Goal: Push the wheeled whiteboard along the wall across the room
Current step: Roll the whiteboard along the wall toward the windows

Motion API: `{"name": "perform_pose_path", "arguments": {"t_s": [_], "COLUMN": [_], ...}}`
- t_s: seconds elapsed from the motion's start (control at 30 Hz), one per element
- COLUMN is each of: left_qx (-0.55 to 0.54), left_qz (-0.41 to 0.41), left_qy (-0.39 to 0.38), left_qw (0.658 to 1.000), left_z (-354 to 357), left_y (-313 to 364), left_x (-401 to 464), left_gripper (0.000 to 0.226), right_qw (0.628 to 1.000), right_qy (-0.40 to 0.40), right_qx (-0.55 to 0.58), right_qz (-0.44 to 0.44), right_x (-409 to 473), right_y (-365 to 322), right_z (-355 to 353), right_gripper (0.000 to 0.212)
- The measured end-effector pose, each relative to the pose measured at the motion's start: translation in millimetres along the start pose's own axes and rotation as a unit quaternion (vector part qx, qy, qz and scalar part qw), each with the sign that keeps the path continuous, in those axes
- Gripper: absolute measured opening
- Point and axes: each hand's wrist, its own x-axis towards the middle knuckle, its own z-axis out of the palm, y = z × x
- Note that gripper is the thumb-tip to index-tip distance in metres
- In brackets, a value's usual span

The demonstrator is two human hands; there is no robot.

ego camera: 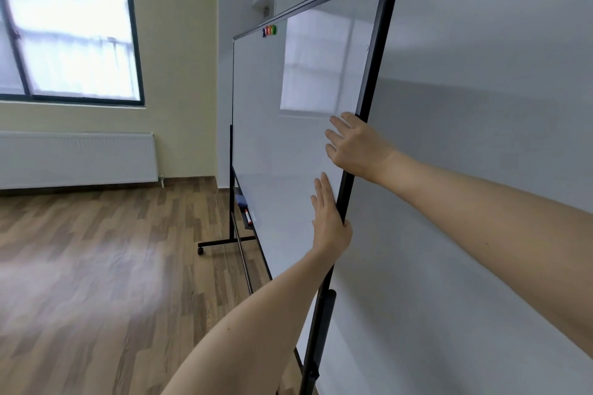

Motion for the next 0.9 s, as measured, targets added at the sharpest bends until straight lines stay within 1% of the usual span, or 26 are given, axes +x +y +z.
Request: {"name": "perform_pose_path", "arguments": {"t_s": [0.13,0.2,0.43,0.7,0.9], "left_qx": [0.002,0.003,-0.001,-0.004,-0.007], "left_qz": [-0.001,-0.003,-0.004,-0.008,-0.007], "left_qy": [0.002,0.002,0.007,0.015,0.018], "left_qw": [1.000,1.000,1.000,1.000,1.000], "left_z": [-4.5,-5.7,-12.8,-16.4,-15.8], "left_y": [-9.5,-17.3,-33.9,-44.5,-44.2], "left_x": [25.0,41.1,82.5,111.9,110.4], "left_gripper": [0.105,0.106,0.105,0.103,0.103], "right_qw": [0.999,0.999,1.000,0.999,1.000], "right_qy": [0.033,0.035,-0.010,-0.035,0.003], "right_qx": [0.011,0.019,0.002,-0.014,-0.026], "right_qz": [0.000,-0.006,-0.008,-0.012,-0.003], "right_x": [22.9,36.4,74.2,100.8,98.9], "right_y": [-3.3,-5.2,-10.2,-11.3,-12.0], "right_z": [15.6,25.7,56.9,76.9,76.6], "right_gripper": [0.023,0.023,0.019,0.016,0.017]}}
